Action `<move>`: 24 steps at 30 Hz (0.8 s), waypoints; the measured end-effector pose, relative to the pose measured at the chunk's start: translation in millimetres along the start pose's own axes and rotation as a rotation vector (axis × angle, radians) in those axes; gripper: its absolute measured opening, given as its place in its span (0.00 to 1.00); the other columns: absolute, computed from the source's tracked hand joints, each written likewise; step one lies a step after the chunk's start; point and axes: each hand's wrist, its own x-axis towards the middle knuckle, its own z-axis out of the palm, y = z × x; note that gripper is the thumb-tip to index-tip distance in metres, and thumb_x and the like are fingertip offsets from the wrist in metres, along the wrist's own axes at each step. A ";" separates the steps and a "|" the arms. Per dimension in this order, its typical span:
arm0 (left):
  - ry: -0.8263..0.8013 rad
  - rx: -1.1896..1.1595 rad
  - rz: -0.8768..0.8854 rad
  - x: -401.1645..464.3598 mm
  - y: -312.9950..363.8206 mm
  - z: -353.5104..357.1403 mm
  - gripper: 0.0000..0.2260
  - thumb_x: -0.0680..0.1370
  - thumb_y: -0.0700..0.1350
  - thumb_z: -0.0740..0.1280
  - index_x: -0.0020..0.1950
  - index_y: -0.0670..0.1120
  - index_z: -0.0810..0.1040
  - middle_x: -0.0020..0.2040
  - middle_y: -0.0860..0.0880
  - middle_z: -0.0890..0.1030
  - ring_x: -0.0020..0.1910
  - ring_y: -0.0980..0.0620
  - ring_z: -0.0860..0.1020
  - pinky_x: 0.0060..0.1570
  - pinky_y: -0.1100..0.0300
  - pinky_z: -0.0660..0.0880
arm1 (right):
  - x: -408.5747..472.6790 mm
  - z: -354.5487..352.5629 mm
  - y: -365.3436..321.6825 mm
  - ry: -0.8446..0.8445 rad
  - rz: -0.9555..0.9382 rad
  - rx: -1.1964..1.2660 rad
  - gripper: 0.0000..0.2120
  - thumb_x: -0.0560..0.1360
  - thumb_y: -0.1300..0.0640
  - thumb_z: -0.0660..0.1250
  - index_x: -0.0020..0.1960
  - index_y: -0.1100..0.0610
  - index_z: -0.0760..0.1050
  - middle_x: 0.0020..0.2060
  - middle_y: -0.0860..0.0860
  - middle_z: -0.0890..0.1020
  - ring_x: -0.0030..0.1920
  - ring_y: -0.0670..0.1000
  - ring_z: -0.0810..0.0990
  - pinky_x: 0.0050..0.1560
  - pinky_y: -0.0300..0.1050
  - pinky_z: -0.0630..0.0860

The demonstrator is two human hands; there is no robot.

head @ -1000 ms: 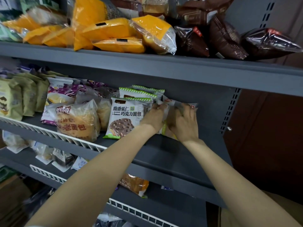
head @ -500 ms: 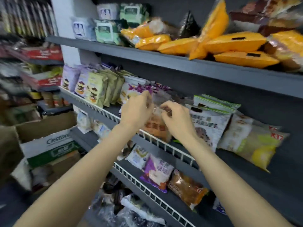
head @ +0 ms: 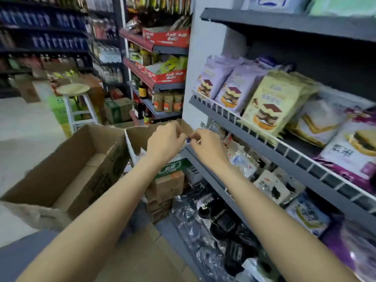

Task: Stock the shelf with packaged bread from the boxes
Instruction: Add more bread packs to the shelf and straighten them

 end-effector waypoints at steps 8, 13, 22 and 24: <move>-0.197 0.110 -0.236 158.9 -168.2 58.8 0.11 0.76 0.44 0.60 0.55 0.41 0.76 0.52 0.41 0.80 0.50 0.40 0.78 0.44 0.54 0.74 | 176.9 171.0 25.1 -0.310 0.088 -0.028 0.11 0.78 0.59 0.60 0.56 0.60 0.78 0.55 0.56 0.80 0.53 0.56 0.79 0.50 0.52 0.78; -0.431 0.184 -0.328 243.2 -268.9 120.6 0.12 0.78 0.40 0.58 0.59 0.38 0.74 0.59 0.37 0.77 0.57 0.38 0.76 0.55 0.50 0.75 | 272.7 264.8 64.7 -0.453 0.168 -0.078 0.12 0.78 0.62 0.59 0.55 0.65 0.78 0.50 0.62 0.82 0.48 0.60 0.80 0.46 0.53 0.78; -0.831 0.429 -0.289 319.1 -377.0 212.3 0.26 0.76 0.41 0.67 0.72 0.43 0.63 0.69 0.41 0.66 0.68 0.41 0.67 0.65 0.49 0.68 | 361.2 382.2 145.1 -0.922 0.352 -0.322 0.22 0.76 0.53 0.62 0.68 0.59 0.64 0.69 0.61 0.65 0.73 0.64 0.54 0.70 0.61 0.60; -0.884 0.517 -0.249 327.9 -392.8 228.1 0.30 0.75 0.43 0.69 0.74 0.43 0.60 0.71 0.42 0.63 0.71 0.41 0.62 0.67 0.48 0.65 | 370.4 395.3 156.0 -1.013 0.398 -0.317 0.24 0.75 0.53 0.63 0.68 0.58 0.62 0.69 0.61 0.63 0.74 0.66 0.50 0.70 0.63 0.58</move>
